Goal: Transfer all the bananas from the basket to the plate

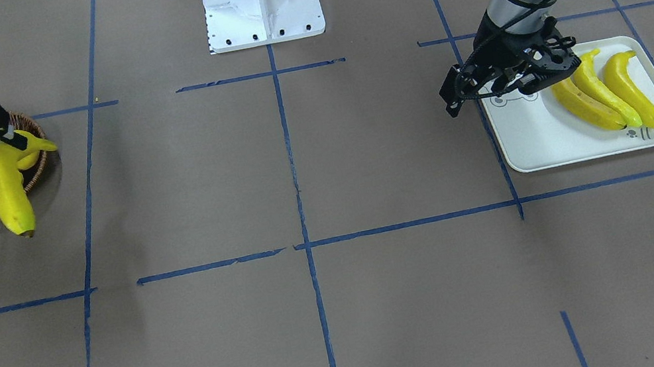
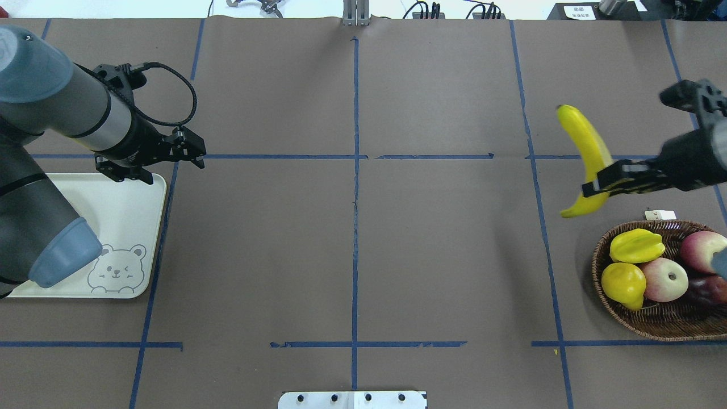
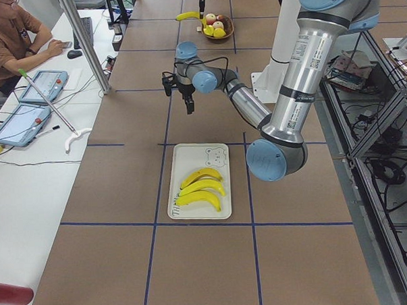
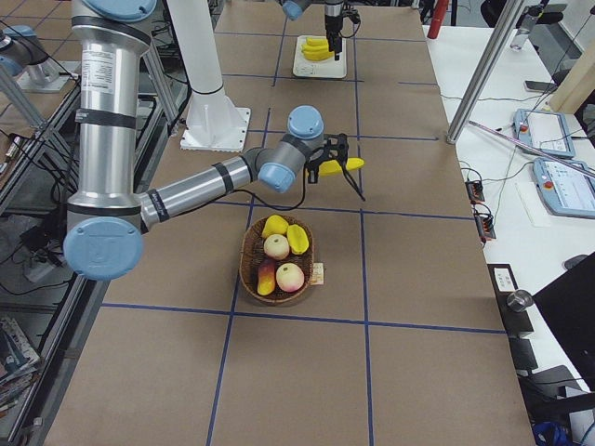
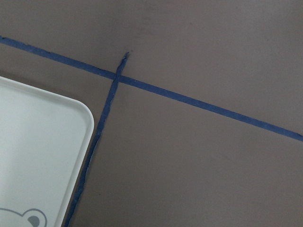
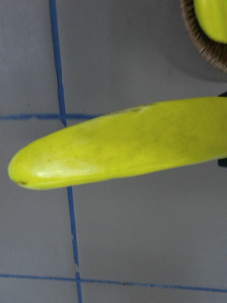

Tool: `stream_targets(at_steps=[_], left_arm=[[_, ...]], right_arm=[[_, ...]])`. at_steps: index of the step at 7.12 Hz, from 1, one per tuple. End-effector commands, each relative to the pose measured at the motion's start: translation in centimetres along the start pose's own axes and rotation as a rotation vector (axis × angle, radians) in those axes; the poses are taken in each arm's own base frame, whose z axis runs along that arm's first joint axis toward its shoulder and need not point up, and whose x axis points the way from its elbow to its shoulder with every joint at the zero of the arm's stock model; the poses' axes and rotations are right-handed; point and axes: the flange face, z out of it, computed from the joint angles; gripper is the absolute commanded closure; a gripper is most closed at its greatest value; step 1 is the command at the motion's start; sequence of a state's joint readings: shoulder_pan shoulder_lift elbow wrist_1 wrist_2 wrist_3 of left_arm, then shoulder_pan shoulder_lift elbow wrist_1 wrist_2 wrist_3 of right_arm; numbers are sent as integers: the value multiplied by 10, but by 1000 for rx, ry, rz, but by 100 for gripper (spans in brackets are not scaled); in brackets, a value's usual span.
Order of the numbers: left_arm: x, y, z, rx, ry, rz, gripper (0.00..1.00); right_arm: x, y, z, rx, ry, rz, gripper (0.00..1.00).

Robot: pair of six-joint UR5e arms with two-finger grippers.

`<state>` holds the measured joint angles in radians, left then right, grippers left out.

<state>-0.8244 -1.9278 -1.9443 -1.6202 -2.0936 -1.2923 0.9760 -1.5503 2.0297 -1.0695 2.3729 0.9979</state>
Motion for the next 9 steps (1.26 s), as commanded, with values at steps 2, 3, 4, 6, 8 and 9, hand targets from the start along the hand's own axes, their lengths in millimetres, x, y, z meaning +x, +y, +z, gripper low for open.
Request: stream_targets(at_steps=[2,3,4,6,8,9], left_arm=[[62,17,-19,22,173,118,0],[71,18,-16,37,305,106,0],[76,17,-10,34,465,58,0],[83,34,18,-44,670,4,0],[121,51,14,-61,715,16,0],[137,57,10,-66,736,-15,0]], right_arm=[[-185,-13,75,-17,20,-108,98],[-219,-4,90,-8,14,-72,98],[-238,1,96,-7,-2,-52,98],[-266,12,109,-4,-17,-66,98],[-297,23,123,-2,-36,-98,98],[-307,27,129,9,-34,-107,98]])
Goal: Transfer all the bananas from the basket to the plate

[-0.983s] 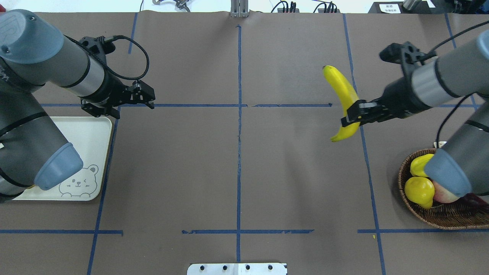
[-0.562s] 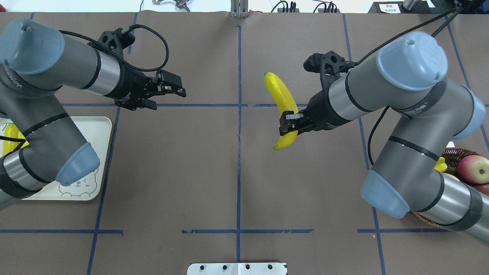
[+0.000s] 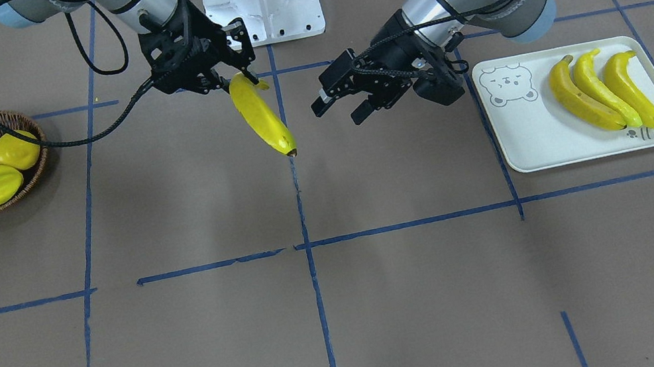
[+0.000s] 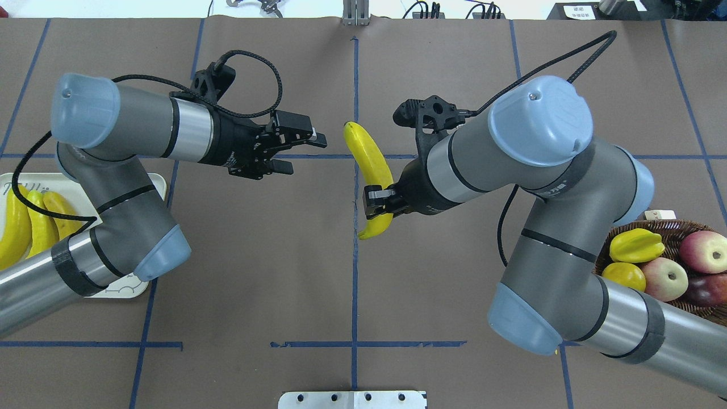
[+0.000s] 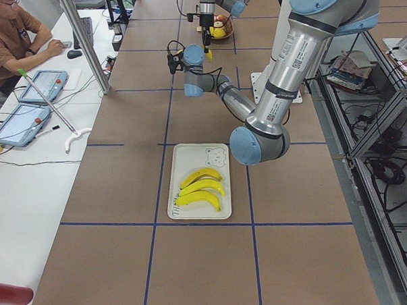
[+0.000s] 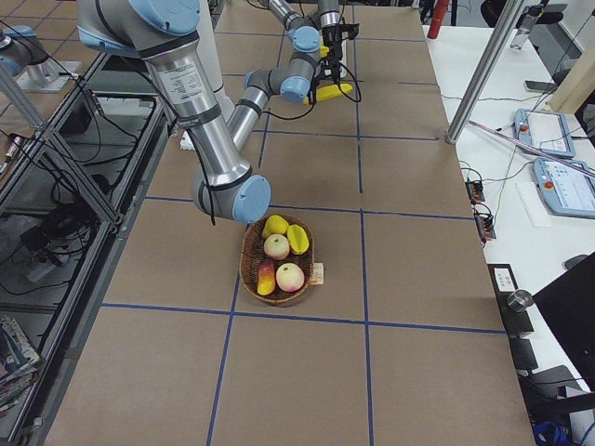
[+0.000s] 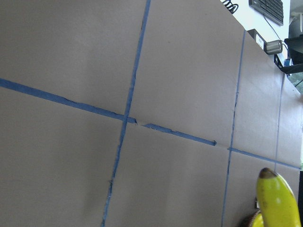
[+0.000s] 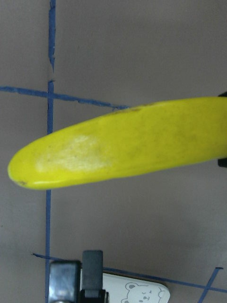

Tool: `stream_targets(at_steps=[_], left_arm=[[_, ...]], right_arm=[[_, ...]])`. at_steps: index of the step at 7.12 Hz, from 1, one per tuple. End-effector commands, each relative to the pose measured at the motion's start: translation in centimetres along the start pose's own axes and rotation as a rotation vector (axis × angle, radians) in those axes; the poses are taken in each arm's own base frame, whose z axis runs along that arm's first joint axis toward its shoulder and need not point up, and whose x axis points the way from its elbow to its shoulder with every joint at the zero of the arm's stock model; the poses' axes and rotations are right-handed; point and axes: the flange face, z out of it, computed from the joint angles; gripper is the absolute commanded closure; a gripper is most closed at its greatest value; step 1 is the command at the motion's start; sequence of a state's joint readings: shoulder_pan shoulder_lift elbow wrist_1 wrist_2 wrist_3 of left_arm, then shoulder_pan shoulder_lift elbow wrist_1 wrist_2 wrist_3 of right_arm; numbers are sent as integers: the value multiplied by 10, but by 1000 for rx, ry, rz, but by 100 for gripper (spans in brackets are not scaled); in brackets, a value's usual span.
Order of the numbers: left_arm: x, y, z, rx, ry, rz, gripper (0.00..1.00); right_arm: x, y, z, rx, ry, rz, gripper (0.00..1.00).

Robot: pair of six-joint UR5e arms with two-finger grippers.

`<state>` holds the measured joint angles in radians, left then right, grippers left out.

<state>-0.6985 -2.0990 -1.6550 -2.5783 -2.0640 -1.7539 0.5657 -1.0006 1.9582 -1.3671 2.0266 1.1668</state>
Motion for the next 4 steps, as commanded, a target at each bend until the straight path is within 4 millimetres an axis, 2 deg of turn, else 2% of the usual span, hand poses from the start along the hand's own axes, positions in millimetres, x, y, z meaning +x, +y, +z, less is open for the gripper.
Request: stream_targets(at_steps=[1,3,4], left_arm=[[33,11,13,-5,52,-47,1],[39,21,21,-8,64,-49,1],[36,34,34,1,67,-53,1]], right_arm=[[-20,3,11,10,-5,-17,98],[-24,4,13,8,-10,-20,98],[-25,4,11,10,-15,-23,98]])
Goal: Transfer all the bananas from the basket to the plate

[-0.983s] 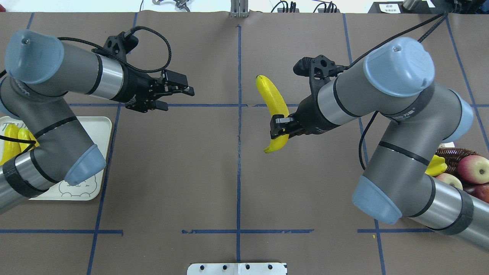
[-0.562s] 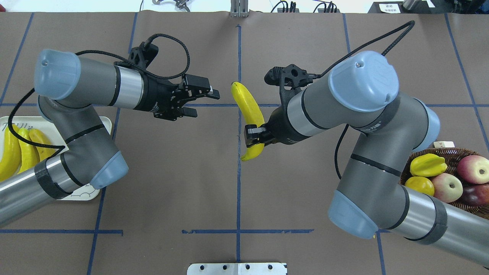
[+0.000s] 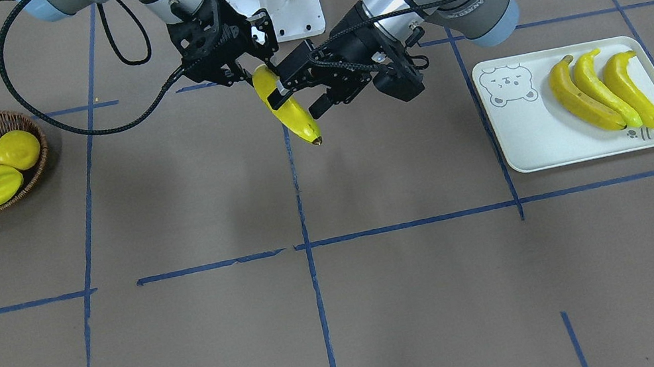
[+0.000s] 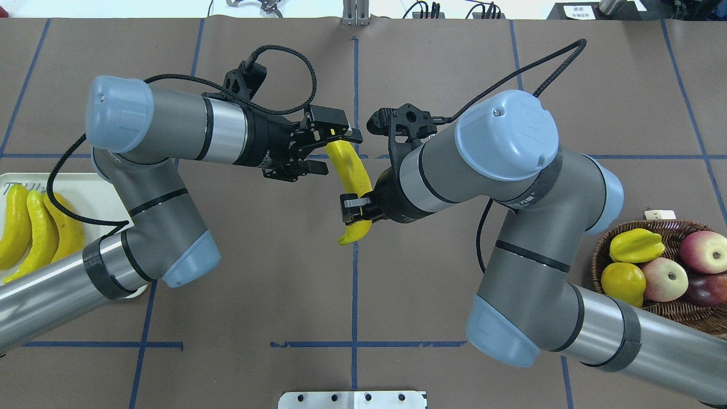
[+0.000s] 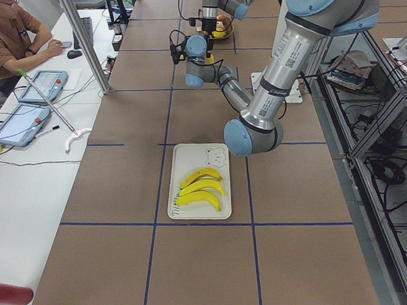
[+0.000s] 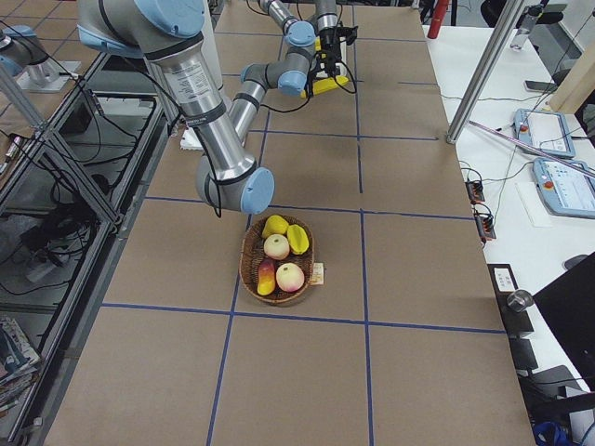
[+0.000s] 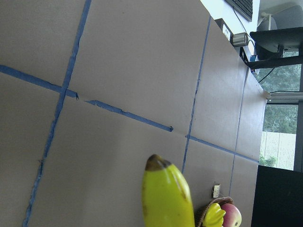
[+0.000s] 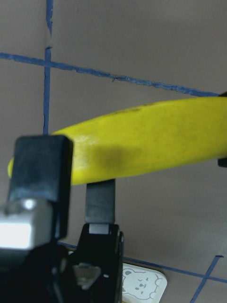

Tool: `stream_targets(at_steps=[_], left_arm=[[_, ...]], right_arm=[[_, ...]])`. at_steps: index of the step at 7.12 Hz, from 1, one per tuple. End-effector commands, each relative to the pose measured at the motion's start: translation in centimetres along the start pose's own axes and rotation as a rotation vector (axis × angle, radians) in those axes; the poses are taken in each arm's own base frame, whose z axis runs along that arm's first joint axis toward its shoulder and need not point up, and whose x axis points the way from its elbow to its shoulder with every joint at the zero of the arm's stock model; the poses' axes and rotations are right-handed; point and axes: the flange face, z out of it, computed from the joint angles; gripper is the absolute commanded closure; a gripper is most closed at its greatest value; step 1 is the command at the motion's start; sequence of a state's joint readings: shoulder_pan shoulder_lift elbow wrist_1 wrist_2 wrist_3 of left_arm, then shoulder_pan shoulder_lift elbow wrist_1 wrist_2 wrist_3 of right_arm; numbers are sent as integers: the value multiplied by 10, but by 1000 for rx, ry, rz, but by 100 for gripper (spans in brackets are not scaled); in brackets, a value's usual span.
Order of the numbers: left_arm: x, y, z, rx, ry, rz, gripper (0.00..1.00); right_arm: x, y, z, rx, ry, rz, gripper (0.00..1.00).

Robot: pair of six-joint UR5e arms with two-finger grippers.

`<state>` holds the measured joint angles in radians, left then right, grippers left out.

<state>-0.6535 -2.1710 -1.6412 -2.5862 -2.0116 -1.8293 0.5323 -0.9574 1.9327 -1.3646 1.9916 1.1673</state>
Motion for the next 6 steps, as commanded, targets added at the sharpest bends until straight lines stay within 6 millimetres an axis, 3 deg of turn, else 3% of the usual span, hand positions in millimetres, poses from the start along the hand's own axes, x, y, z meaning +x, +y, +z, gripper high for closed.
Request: stream_targets(at_steps=[1,2,3,4,5,6], left_arm=[[-2,17,14,4,7,-5,15],[-3,17,14,3,5,-7,67],[-10,17,13,-2,-1,3,99],[-10,17,13,-2,-2,6,100],[-10,16,12,0,-1,6,100],[-10,16,12,0,-3,6,100]], right_arm=[[-1,1,0,1,-5,-3,98],[-1,1,0,1,-5,-3,97],[0,1,0,0,-6,-4,96],[-1,1,0,0,-6,-4,77],[-1,1,-1,1,-4,-2,2],[-2,1,-3,3,-10,54,0]])
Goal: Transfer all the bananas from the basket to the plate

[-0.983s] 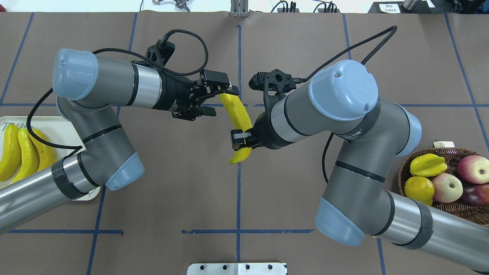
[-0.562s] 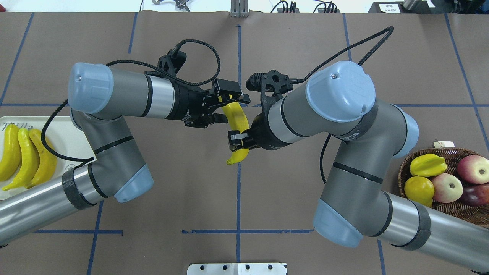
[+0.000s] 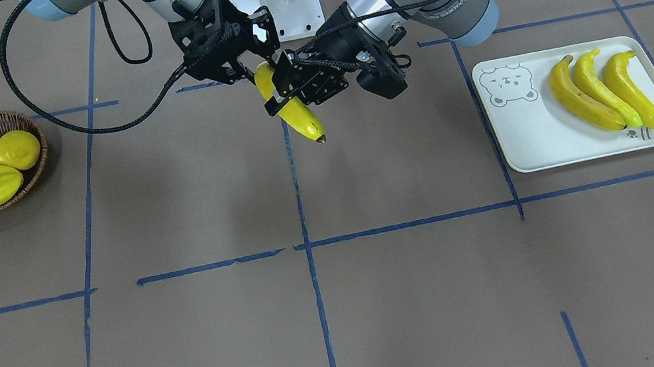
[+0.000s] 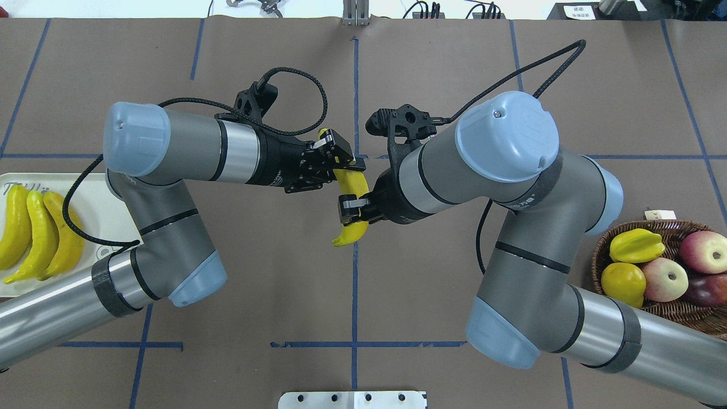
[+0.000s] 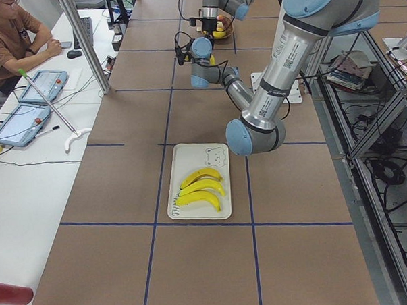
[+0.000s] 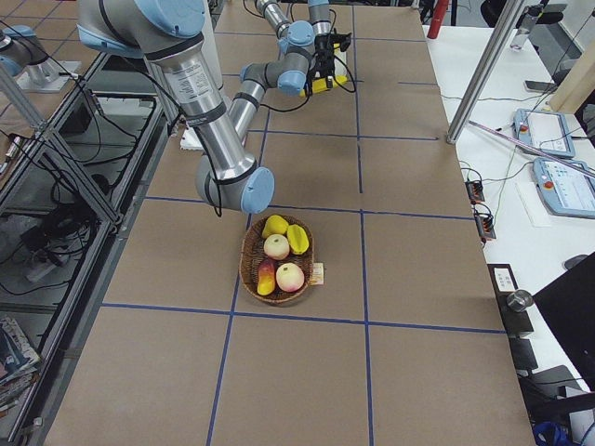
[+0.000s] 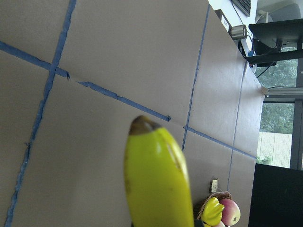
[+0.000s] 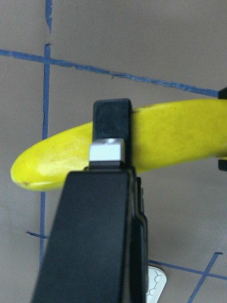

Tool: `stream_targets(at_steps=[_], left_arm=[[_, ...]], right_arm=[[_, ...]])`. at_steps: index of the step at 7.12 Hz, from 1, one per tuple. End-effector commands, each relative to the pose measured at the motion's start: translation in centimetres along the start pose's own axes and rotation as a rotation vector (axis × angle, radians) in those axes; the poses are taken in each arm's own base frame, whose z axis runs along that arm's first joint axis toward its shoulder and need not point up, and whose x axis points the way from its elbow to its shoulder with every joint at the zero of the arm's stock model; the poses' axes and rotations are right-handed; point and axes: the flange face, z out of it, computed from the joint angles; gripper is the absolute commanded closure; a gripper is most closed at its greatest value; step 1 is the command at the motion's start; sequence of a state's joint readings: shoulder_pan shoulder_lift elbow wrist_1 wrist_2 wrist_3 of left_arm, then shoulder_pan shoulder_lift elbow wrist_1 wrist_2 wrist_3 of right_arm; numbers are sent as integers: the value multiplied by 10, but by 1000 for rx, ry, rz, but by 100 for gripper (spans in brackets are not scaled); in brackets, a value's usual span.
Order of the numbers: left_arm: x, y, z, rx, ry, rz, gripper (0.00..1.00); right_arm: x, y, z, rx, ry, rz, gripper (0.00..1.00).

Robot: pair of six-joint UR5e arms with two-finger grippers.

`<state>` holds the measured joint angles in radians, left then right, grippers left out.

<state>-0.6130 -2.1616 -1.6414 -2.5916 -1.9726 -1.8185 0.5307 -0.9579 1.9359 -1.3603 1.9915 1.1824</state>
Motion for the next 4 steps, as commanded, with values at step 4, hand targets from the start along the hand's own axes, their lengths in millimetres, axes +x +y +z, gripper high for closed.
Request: stream_targets(at_steps=[4], left_arm=[[-23,-25,3,57,-178,-69,100]], right_arm=[[1,-3,-37,43,-34,55,0]])
